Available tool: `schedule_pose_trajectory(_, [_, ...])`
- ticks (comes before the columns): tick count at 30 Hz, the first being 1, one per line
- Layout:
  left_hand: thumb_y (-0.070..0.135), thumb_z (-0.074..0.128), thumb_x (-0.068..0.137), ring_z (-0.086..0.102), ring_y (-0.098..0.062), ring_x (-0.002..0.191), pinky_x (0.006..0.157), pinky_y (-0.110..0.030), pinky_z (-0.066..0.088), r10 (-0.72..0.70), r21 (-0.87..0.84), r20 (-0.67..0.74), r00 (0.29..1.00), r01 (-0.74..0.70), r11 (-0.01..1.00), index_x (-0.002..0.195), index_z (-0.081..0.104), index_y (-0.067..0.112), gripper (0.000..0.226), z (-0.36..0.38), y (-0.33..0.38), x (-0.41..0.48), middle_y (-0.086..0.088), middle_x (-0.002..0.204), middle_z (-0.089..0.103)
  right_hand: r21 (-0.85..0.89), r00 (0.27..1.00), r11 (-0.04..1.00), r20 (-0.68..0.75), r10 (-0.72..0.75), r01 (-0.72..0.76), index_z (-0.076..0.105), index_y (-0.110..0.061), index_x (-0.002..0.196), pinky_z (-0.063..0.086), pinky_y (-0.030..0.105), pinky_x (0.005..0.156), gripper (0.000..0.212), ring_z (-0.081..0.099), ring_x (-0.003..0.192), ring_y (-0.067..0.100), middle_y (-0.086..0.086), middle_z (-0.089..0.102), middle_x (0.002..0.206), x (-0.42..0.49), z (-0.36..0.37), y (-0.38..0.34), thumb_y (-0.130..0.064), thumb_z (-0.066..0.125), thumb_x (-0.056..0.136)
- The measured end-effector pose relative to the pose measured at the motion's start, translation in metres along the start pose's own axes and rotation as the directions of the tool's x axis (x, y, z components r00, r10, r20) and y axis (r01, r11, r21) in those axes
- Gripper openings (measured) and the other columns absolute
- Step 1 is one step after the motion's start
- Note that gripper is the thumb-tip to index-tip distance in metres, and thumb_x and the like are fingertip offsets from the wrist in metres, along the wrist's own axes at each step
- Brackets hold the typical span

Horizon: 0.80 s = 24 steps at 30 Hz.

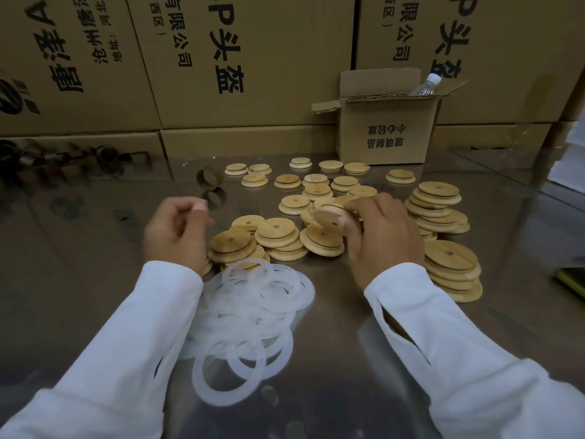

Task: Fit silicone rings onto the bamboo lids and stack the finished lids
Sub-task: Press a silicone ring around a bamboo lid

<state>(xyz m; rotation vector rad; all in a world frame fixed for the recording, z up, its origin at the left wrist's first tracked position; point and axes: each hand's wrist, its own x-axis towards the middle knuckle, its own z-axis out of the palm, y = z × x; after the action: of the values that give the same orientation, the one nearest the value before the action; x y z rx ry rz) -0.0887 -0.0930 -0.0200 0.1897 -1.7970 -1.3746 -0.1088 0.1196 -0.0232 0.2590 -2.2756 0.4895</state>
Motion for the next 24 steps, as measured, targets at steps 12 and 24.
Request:
schedule_pose_trajectory(12, [0.07,0.049,0.072,0.055,-0.018,0.044,0.048,-0.022,0.046,-0.197,-0.189,0.611,0.767,0.382,0.905,0.064,0.07,0.012,0.063,0.009,0.008,-0.014,-0.01,0.058,0.066,0.201,0.824,0.81,-0.281,-0.491,0.551,0.073,-0.006,0.088,0.047,0.029,0.048,0.018,0.06,0.065,0.025,0.011,0.063,0.076,-0.011,-0.005,-0.033,-0.022,0.068,0.08])
schedule_pose_trajectory(24, [0.02,0.05,0.093,0.06,-0.013,0.047,0.047,-0.019,0.05,-0.243,-0.375,0.382,0.892,0.39,0.841,0.067,0.07,0.022,0.033,0.011,0.007,-0.008,-0.002,0.054,0.064,0.257,0.915,0.964,0.402,-0.037,-0.074,0.068,-0.024,0.094,0.038,0.032,0.082,0.028,0.044,0.101,0.018,-0.001,0.054,0.098,-0.02,0.013,-0.042,-0.045,0.05,0.089])
